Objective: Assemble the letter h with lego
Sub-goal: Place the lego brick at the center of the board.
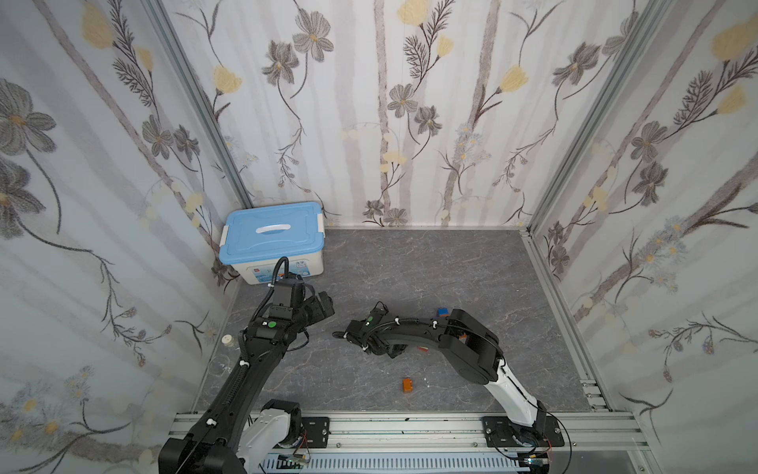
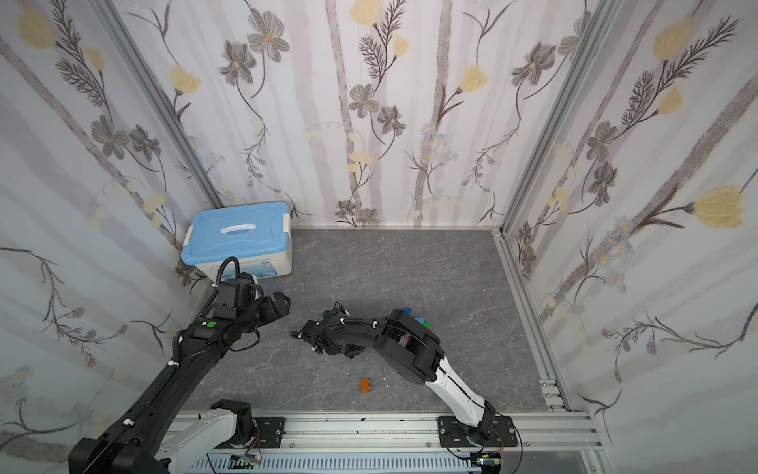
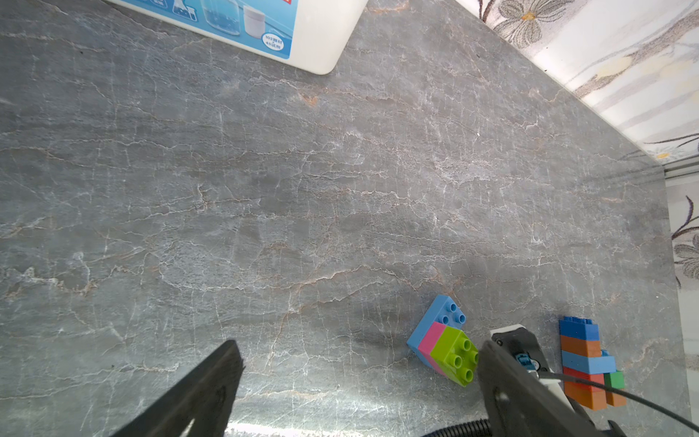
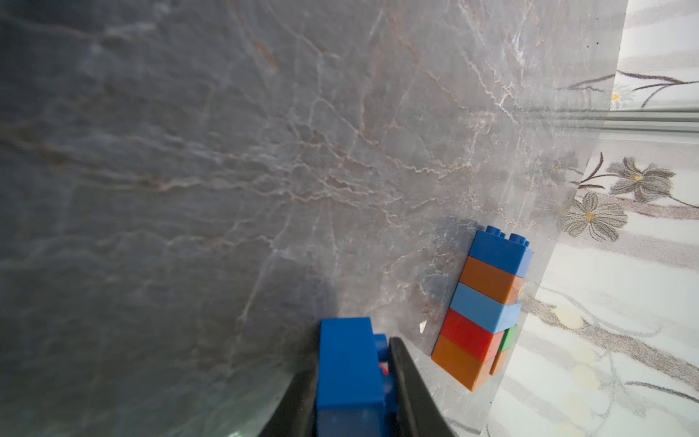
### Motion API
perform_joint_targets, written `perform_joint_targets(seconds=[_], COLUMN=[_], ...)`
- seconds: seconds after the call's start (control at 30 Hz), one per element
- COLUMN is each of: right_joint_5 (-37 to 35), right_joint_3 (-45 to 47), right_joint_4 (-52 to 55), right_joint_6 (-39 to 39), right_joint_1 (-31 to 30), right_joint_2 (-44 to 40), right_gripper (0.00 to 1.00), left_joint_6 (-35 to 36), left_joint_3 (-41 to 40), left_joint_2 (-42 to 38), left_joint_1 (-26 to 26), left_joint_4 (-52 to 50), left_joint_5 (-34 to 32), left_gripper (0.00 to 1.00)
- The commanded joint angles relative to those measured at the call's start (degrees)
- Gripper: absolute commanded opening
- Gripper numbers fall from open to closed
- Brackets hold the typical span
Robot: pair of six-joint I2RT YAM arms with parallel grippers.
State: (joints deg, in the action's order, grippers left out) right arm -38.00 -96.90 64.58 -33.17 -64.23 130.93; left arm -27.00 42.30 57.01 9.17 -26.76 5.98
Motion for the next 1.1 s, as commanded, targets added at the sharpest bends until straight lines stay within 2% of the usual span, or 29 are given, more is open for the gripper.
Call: perform_joint_targets(seconds=[0.0, 0.17, 0.3, 0.4, 0.53, 0.7, 0.73, 0.8, 0.93, 1.0, 1.07], right_joint_5=[6.5, 6.9, 7.5, 7.1, 5.0, 6.6, 7.4, 8.9, 15.0, 17.6, 19.7], right_joint_3=[0.3, 0.2, 0.3, 1.0, 2.6, 7.2, 8.3, 10.5, 13.1, 14.0, 14.7], right_joint_4=[-2.1, -2.8, -3.5, -3.9, -4.4, -8.4, -9.4, -10.9, -11.3, -11.5, -12.0], right_joint_6=[-1.3, -0.5, -0.5, -0.4, 0.9, 3.7, 4.4, 5.1, 3.2, -1.2, -11.4], right_joint_1=[-0.7, -1.6, -2.4, -2.7, -2.6, -2.7, -2.5, -2.2, 0.9, 2.6, 4.3], right_joint_2=[-0.2, -1.1, -0.9, -1.4, -3.4, -8.4, -10.1, -13.5, -21.2, -24.3, -26.7], right_gripper=[0.36, 0.47, 0.49, 0.45, 0.28, 0.26, 0.28, 0.38, 0.5, 0.57, 0.59], left_joint_6=[-0.4, -0.4, -0.4, -0.3, -0.4, -0.6, -0.6, -0.3, 0.3, 0.7, 0.7], left_joint_3=[0.2, 0.2, 0.2, 0.2, 0.2, 0.8, 1.1, 2.1, 3.9, 4.6, 5.2], left_joint_2=[0.2, 0.0, 0.0, -0.1, -0.1, 0.0, 0.1, -0.3, -2.0, -2.2, -1.4], left_joint_1=[-0.1, -0.2, -0.2, -0.2, -0.3, -0.3, -0.3, -0.3, -0.3, -0.3, -0.3], left_joint_4=[1.1, 1.2, 1.2, 1.2, 1.2, 0.7, 0.3, -0.7, -3.4, -4.5, -5.6], left_joint_5=[-0.2, -0.3, -0.2, -0.2, 0.1, 2.6, 3.8, 5.4, 5.0, 5.2, 5.4], left_gripper=[1.0, 1.0, 1.0, 1.0, 1.0, 1.0, 1.0, 1.0, 1.0, 1.0, 1.0])
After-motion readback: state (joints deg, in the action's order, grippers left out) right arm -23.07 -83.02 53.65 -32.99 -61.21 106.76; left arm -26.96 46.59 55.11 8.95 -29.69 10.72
